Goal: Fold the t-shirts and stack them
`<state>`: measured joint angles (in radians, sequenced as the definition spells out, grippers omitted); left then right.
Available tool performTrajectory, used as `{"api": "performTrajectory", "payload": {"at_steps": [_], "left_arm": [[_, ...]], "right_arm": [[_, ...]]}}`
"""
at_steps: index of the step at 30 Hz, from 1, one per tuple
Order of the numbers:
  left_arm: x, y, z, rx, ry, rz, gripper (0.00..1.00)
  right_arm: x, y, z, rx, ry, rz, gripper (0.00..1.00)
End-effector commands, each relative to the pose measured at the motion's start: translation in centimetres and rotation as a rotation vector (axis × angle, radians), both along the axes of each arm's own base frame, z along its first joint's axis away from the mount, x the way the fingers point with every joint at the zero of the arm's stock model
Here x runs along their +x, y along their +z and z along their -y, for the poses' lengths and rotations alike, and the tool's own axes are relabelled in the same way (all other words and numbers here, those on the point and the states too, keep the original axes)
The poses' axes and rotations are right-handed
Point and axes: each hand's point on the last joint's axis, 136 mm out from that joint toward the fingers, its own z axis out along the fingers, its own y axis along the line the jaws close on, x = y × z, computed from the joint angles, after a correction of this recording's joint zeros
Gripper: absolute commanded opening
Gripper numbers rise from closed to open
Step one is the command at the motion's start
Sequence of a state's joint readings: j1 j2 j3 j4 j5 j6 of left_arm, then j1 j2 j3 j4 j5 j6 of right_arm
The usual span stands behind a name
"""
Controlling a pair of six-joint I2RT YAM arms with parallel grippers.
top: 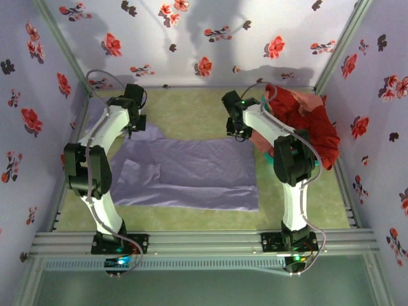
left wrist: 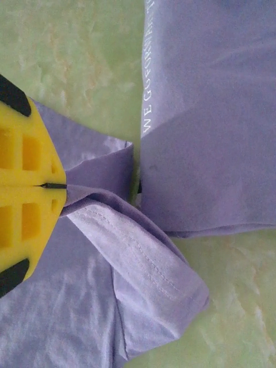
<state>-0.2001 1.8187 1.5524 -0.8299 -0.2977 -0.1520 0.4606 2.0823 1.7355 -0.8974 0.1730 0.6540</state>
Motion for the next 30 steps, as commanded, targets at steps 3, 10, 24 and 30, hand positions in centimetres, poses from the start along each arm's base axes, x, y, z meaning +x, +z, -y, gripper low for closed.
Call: {"api": "performTrajectory", "payload": {"at_steps": [3, 10, 24, 30], "left_arm": [[-1.1, 1.2, -0.6, -0.031, 0.025, 0.023, 0.00], [-1.6, 1.3, -0.9, -0.035, 0.024, 0.024, 0.00], [-2.3, 1.4, -1.2, -0.036, 0.032, 0.022, 0.00], [-2.5, 1.8, -1.2, -0.035, 0.026, 0.025, 0.00]], "right_arm": [[2.4, -2.1, 0.5, -0.021, -0.054, 0.012, 0.43], [4.0, -3.8, 0.8, -0.013, -0.063, 0.009, 0.41], [2.2, -7.3, 1.1, -0.031, -0.084, -0.110, 0.30], [2.5, -6.7, 1.0, -0.015, -0.083, -0.096, 0.04]]}}
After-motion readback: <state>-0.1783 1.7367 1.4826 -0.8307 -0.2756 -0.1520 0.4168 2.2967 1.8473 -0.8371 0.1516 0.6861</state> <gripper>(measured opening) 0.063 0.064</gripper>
